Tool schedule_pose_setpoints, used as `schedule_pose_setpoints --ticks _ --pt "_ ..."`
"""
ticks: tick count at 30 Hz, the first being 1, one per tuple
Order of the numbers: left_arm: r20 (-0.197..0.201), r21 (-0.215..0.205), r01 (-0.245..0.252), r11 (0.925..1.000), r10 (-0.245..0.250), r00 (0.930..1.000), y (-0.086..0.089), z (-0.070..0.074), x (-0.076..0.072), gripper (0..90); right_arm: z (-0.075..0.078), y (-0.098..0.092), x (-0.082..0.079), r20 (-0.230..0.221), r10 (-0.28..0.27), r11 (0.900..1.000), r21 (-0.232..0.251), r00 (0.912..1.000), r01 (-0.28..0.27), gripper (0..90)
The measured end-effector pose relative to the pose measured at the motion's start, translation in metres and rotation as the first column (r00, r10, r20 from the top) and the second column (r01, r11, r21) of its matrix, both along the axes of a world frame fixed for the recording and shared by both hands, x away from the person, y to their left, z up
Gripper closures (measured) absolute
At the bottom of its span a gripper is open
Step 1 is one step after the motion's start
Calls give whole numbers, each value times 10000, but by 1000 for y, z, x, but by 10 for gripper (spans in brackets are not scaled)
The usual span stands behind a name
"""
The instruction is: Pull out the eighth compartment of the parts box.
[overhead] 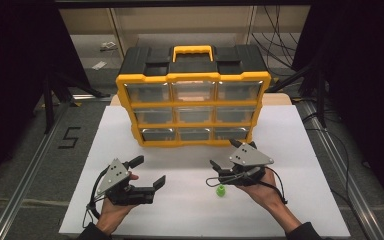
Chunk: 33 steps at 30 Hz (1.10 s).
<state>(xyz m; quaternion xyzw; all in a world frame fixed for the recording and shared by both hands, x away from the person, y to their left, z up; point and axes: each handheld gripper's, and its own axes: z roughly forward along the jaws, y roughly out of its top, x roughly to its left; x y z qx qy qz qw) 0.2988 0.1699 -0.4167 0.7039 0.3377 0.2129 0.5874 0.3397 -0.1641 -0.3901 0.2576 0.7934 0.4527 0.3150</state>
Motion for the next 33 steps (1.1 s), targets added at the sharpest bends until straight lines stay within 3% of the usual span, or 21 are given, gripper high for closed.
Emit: schedule_pose_setpoints --ticks 14,24,28,31,32,33 --pt "-2 -105 12 9999 -12 10000 0 0 0 56 -5 19 26 325 -89 9964 -836 9994 115 207" --pt "5 -259 7 9997 -7 10000 2 1 0 56 -9 35 38 981 -21 9848 -1729 9952 191 228" --pt "-5 -262 -5 9997 4 10000 1 1 0 56 -11 41 40 1165 174 9739 -2266 9930 95 241" --pt "-6 -223 29 9997 -29 10000 1 0 0 56 -16 49 43 1485 321 9557 -2941 9884 131 260" --pt "-6 -223 29 9997 -29 10000 1 0 0 56 -16 49 43 1485 321 9557 -2941 9884 131 260" --pt "-5 -208 41 9998 -41 10000 1 0 0 55 -19 51 45 1671 363 9464 -3225 9853 199 274"
